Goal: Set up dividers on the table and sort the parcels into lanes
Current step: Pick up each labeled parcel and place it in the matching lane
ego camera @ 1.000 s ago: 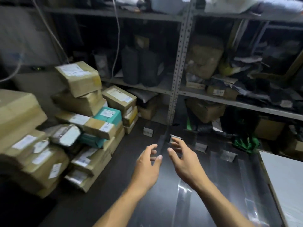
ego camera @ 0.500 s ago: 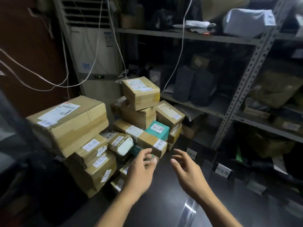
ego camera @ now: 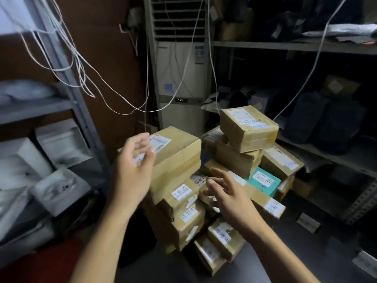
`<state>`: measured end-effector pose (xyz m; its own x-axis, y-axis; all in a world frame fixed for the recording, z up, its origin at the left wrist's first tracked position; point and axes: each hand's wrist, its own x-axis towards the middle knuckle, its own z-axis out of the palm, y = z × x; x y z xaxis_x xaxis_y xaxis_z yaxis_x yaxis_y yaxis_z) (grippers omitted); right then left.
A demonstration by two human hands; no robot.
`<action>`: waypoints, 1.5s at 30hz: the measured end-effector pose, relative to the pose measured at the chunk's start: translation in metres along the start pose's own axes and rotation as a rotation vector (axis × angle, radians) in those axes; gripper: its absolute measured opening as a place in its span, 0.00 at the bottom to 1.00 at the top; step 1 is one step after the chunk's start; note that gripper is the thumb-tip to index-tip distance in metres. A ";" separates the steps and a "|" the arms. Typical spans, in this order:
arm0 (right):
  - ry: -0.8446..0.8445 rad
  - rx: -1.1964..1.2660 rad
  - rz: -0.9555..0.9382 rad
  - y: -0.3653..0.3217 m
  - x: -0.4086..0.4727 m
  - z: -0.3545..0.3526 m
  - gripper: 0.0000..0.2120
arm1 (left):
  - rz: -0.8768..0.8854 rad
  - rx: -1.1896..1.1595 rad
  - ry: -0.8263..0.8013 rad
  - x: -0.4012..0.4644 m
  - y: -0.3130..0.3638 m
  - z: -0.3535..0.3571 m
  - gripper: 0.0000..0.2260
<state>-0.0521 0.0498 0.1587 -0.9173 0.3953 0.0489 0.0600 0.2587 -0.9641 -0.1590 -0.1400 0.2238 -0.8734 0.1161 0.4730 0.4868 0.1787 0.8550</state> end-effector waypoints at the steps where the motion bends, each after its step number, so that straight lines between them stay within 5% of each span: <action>1: -0.008 0.028 0.012 -0.006 0.010 0.015 0.26 | -0.004 0.016 0.038 0.022 -0.012 -0.014 0.12; 7: 0.110 -0.044 0.064 -0.016 0.051 0.101 0.33 | -0.278 0.152 -0.096 0.104 -0.103 -0.047 0.17; 15: 0.241 0.095 0.157 -0.020 0.076 0.157 0.38 | -0.460 -0.103 -0.361 0.127 -0.167 -0.043 0.13; 19: 0.243 0.143 0.168 -0.024 0.079 0.163 0.46 | -0.401 -0.126 -0.360 0.122 -0.171 -0.041 0.09; 28: 0.273 0.234 -0.056 -0.046 0.069 0.152 0.28 | -0.308 -0.254 -0.281 0.112 -0.132 -0.051 0.15; 45: 0.411 0.264 -0.114 -0.076 -0.046 0.018 0.25 | -0.058 -0.373 -0.517 0.039 -0.005 -0.002 0.17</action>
<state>-0.0222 -0.0042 0.2251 -0.6783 0.7056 0.2049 -0.1817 0.1091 -0.9773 -0.1952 -0.1380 0.2379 -0.7331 0.5891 0.3399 0.3201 -0.1421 0.9367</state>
